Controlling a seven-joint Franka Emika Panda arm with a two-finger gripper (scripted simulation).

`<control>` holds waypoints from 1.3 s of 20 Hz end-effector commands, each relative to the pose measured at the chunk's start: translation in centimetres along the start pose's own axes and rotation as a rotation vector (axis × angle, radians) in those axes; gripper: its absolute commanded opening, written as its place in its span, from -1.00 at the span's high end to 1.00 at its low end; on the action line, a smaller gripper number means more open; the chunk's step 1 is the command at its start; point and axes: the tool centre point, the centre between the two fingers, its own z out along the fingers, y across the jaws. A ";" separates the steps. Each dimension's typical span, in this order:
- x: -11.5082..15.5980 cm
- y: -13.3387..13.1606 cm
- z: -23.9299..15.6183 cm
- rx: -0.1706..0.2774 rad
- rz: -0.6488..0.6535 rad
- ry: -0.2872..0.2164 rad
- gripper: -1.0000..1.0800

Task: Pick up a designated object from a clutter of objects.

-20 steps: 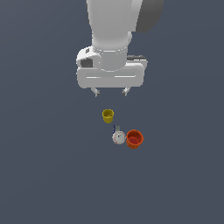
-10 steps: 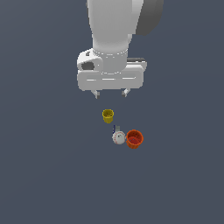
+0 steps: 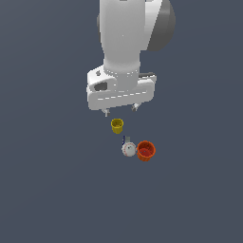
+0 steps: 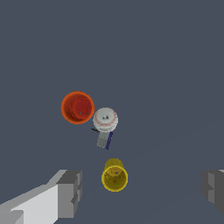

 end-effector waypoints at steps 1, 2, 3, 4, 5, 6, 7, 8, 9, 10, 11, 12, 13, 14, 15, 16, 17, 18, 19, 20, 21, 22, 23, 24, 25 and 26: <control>0.3 0.0 1.0 -0.004 -0.066 -0.003 -0.92; 0.4 -0.1 1.5 -0.006 -0.095 -0.004 -0.92; 0.5 -0.1 1.9 -0.007 -0.123 -0.005 -0.92; 0.6 -0.1 2.4 -0.008 -0.152 -0.006 -0.92; 0.7 -0.1 2.8 -0.010 -0.181 -0.007 -0.92; 0.9 -0.2 3.2 -0.011 -0.210 -0.008 -0.92; 1.0 -0.2 3.7 -0.012 -0.239 -0.009 -0.92; 1.1 -0.2 4.1 -0.013 -0.268 -0.010 -0.92; 1.2 -0.3 4.6 -0.013 -0.297 -0.011 -0.92; 1.2 -0.3 5.0 -0.014 -0.326 -0.012 -0.92; 1.3 -0.4 5.5 -0.015 -0.355 -0.013 -0.92; 1.4 -0.4 5.9 -0.015 -0.384 -0.014 -0.92; 1.5 -0.5 6.4 -0.015 -0.413 -0.015 -0.92; 1.6 -0.5 6.8 -0.015 -0.442 -0.016 -0.92; 1.7 -0.6 7.3 -0.015 -0.471 -0.016 -0.92; 1.7 -0.6 7.7 -0.015 -0.500 -0.017 -0.92; 1.8 -0.7 8.2 -0.015 -0.529 -0.018 -0.92; 1.9 -0.8 8.6 -0.015 -0.558 -0.018 -0.92; 1.9 -0.8 9.1 -0.015 -0.587 -0.019 -0.92; 2.0 -0.9 9.5 -0.014 -0.616 -0.019 -0.92; 2.0 -1.0 10.0 -0.014 -0.646 -0.020 -0.92; 2.1 -1.1 10.4 -0.013 -0.675 -0.020 -0.92; 2.1 -1.2 10.8 -0.012 -0.704 -0.020 -0.92; 2.2 -1.2 11.3 -0.012 -0.733 -0.020 -0.92; 2.2 -1.3 11.7 -0.011 -0.763 -0.020 -0.92; 2.3 -1.4 12.2 -0.010 -0.792 -0.020 -0.92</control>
